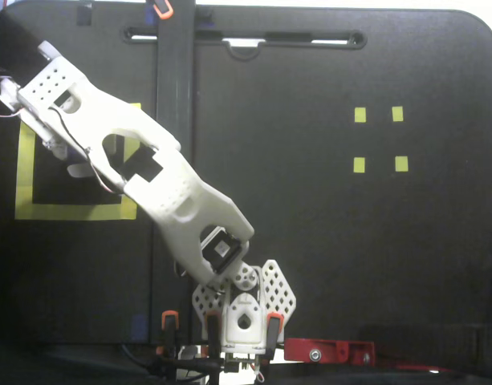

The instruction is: Grasp the block and place it in the designated area.

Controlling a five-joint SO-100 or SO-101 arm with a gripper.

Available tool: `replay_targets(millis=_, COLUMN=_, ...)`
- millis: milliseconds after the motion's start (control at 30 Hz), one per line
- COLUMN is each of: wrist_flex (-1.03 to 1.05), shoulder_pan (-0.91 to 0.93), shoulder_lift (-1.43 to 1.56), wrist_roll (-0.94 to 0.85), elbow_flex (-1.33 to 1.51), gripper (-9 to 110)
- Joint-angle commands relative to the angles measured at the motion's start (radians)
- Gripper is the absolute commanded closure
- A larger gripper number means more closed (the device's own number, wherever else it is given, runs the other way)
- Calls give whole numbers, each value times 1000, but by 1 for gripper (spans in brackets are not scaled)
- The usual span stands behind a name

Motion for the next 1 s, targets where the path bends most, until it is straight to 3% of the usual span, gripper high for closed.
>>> replay_targets(millis=0, wrist_flex=-11, shoulder_pan=5, shoulder_lift=-3, wrist_roll=6, elbow_flex=-6, gripper=84)
replay_targets(millis=733, wrist_flex=-5, shoulder_pan=17, shoulder_lift=-9, wrist_roll=-12, elbow_flex=-6, gripper=83)
replay_targets(millis=967, wrist_flex=25, shoulder_pan=15, shoulder_lift=8, wrist_roll=-46, elbow_flex=-6, gripper=63)
